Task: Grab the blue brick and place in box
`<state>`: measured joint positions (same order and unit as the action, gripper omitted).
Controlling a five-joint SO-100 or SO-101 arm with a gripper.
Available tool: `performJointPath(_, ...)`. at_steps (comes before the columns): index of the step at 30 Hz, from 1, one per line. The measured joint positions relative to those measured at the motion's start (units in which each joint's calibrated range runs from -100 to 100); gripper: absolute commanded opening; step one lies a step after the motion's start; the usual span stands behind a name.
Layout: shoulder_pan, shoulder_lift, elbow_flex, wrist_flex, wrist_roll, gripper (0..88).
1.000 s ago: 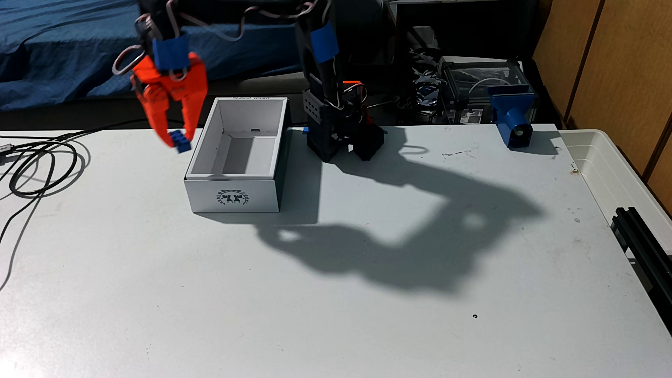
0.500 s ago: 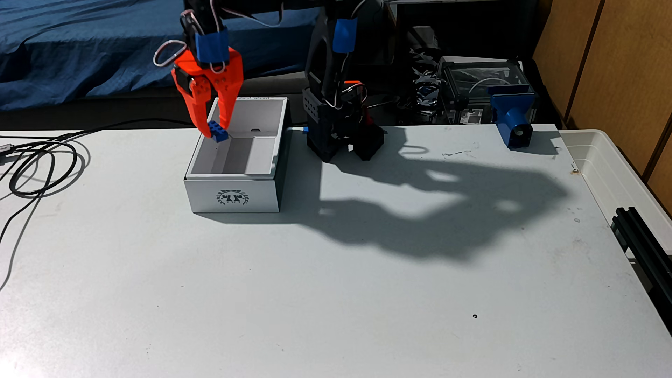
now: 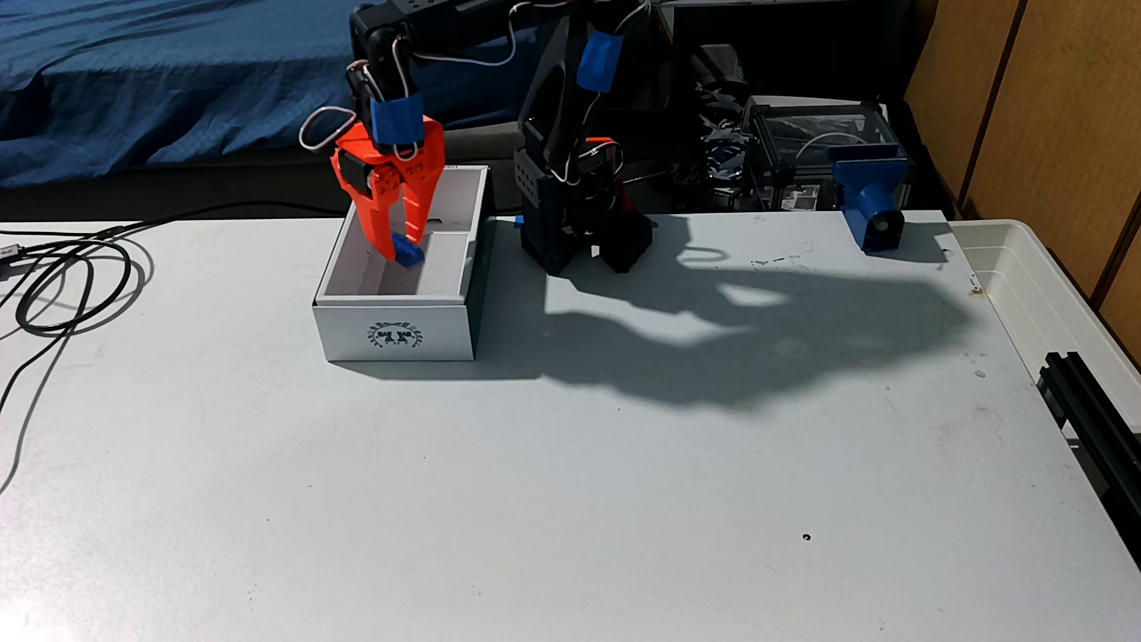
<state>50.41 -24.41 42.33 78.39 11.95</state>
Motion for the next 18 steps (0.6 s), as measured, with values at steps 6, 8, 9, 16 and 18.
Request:
performJointPath(6,0.8,-0.3,0.0,0.0,0.2,13.2)
performJointPath(8,1.4,-0.5,-0.1,0.1,0.3,10.6)
performJointPath(9,1.8,-0.5,-0.5,0.6,0.3,8.0)
performJointPath(16,2.3,-0.5,-16.5,10.6,-0.3,0.7)
performJointPath(18,1.8,-0.6,-21.8,13.7,-1.6,0.8)
